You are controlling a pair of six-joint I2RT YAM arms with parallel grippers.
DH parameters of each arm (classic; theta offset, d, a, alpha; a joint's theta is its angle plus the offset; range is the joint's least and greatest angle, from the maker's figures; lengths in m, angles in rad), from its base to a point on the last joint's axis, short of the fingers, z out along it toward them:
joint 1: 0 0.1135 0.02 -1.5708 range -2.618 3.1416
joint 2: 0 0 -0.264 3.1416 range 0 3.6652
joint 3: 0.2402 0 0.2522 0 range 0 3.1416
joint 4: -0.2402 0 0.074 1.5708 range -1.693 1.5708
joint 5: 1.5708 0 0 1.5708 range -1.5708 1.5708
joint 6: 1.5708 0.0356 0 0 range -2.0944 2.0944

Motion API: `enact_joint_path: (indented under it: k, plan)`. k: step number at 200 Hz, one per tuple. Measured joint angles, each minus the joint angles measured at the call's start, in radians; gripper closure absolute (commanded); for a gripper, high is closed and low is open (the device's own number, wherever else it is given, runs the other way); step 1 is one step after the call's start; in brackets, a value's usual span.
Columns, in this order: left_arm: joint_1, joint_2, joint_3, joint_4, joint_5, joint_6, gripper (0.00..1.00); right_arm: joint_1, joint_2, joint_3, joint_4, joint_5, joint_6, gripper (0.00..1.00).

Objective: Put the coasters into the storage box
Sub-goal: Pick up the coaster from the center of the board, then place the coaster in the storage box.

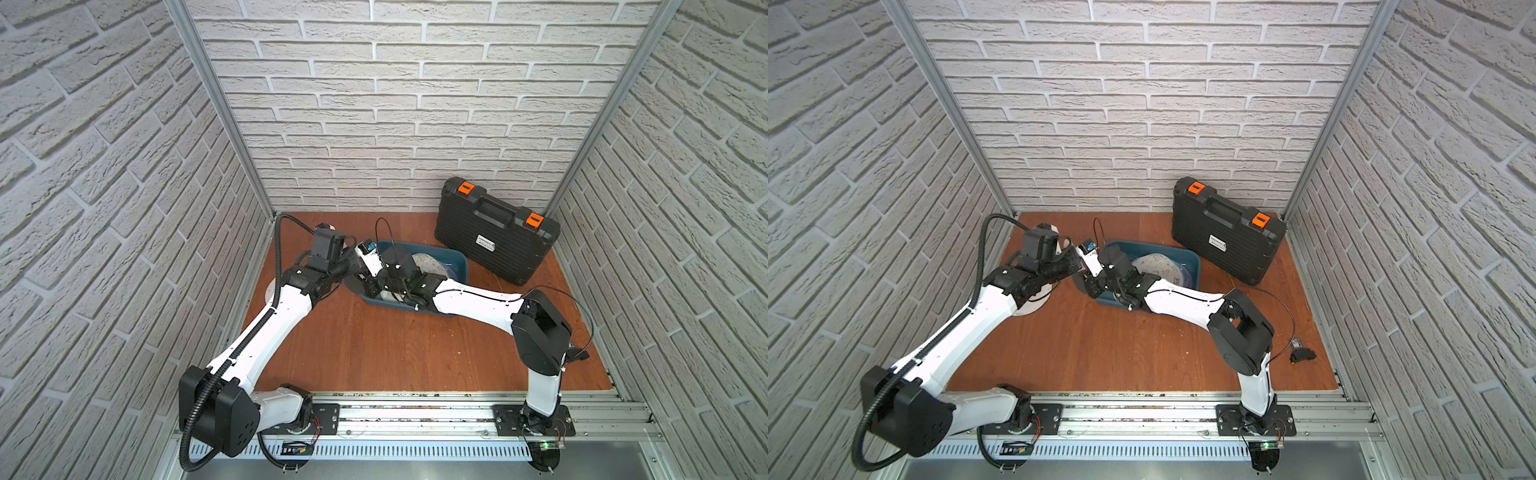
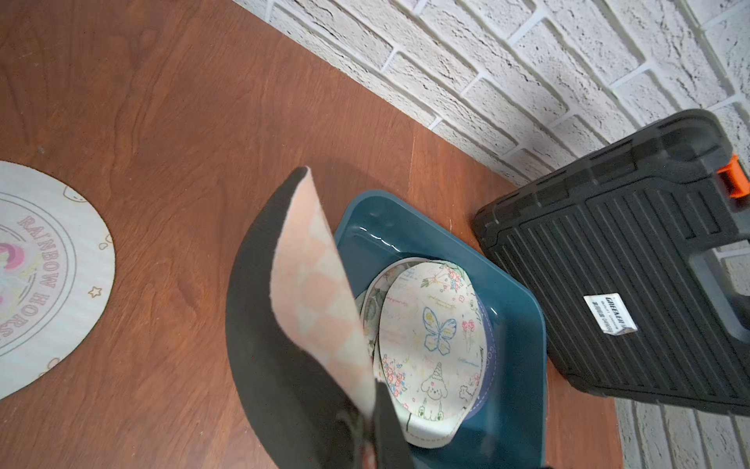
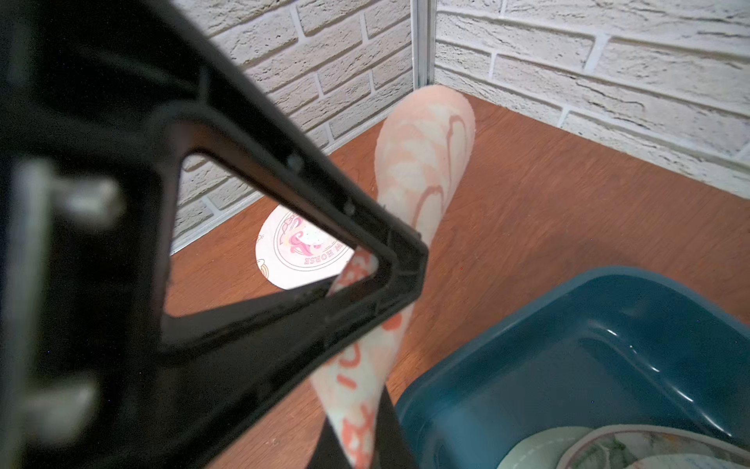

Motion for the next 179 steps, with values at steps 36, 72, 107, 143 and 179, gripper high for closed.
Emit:
enact_joint_path:
  k: [36,72,107,143,179]
  plan:
    - [-0.005,-0.006,-0.019,0.0,-0.008,0.0,0.67,0.01,-0.015,-0.027,-0.016,0.082,0.003,0.94]
    - [-0.005,-0.061,-0.035,-0.004,-0.053,0.006,0.07,0.003,-0.067,-0.083,-0.05,0.193,0.003,0.94]
    - [-0.005,-0.105,-0.054,-0.004,-0.088,0.011,0.02,-0.008,-0.132,-0.1,-0.118,0.291,0.0,0.94]
    - [-0.005,-0.119,-0.086,-0.007,-0.113,0.016,0.02,-0.031,-0.226,-0.12,-0.187,0.393,-0.007,0.94]
    - [-0.005,-0.119,-0.104,-0.009,-0.147,0.023,0.02,-0.079,-0.314,-0.153,-0.255,0.49,-0.023,0.94]
